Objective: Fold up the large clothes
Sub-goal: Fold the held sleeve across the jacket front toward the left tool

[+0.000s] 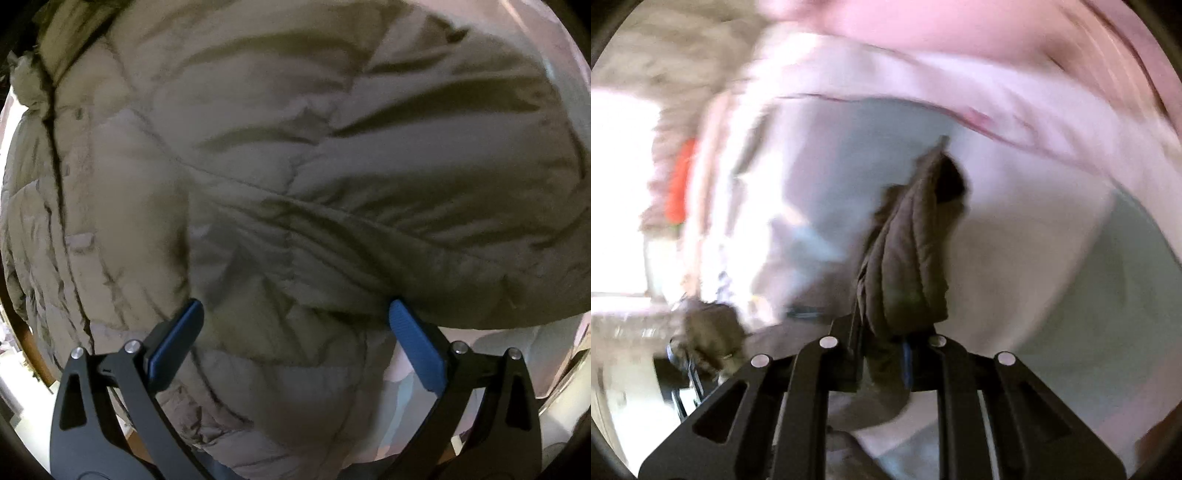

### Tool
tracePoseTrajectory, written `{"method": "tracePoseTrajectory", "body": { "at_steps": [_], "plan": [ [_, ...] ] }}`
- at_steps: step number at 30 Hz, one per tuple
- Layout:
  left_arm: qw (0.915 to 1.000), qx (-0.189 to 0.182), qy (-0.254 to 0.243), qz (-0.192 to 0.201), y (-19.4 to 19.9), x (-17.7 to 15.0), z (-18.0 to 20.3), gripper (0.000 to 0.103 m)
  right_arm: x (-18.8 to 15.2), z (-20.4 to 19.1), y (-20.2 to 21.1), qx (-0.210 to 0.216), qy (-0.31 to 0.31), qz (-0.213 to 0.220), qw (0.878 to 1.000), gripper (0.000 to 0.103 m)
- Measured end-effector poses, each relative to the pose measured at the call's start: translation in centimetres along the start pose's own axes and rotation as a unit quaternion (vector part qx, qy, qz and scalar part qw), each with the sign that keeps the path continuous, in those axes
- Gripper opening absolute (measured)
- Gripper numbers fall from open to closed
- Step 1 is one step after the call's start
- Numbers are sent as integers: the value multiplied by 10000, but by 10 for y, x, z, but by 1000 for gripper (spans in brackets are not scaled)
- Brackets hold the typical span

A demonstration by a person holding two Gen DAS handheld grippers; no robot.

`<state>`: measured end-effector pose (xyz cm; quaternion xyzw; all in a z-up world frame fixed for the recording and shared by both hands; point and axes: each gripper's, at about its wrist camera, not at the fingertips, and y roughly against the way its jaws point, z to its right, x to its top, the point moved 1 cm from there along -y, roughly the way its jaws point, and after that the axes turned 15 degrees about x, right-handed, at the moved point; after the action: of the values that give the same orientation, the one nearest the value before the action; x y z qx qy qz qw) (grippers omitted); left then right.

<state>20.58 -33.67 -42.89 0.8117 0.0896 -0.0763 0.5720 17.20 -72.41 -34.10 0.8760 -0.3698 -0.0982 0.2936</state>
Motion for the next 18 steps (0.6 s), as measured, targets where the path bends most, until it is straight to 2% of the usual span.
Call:
{"method": "tracePoseTrajectory", "body": {
  "at_steps": [3, 6, 9, 11, 12, 13, 15, 16, 18],
  "plan": [
    [9996, -108, 214, 156, 6, -16, -28, 101, -18, -84, -16, 588, 646, -196, 9960, 16],
    [9978, -180, 628, 130, 8, -27, -86, 101, -62, -173, -54, 969, 1444, -765, 9818, 16],
    [9929, -251, 1165, -39, -6, -41, -150, 101, -125, -248, -102, 1423, 1986, -1582, 9567, 16],
    [9868, -215, 1594, -182, -20, -52, -200, 101, -181, -292, -132, 1796, 2237, -2270, 9307, 19],
    [9843, -190, 1738, -239, -25, -57, -216, 101, -198, -307, -149, 1861, 2320, -2528, 9207, 25],
    [9798, -176, 1963, -339, -33, -62, -240, 101, -234, -328, -166, 1940, 2473, -3108, 8970, 47],
    [9692, -249, 2401, -491, -47, -71, -285, 101, -268, -346, -176, 2019, 2634, -3577, 8729, 74],
    [9644, -282, 2577, -523, -52, -74, -303, 101, -280, -353, -174, 2044, 2752, -3605, 8675, 83],
    [9585, -296, 2784, -534, -60, -80, -324, 101, -280, -352, -172, 1931, 2790, -3494, 8734, 96]
  ]
}}
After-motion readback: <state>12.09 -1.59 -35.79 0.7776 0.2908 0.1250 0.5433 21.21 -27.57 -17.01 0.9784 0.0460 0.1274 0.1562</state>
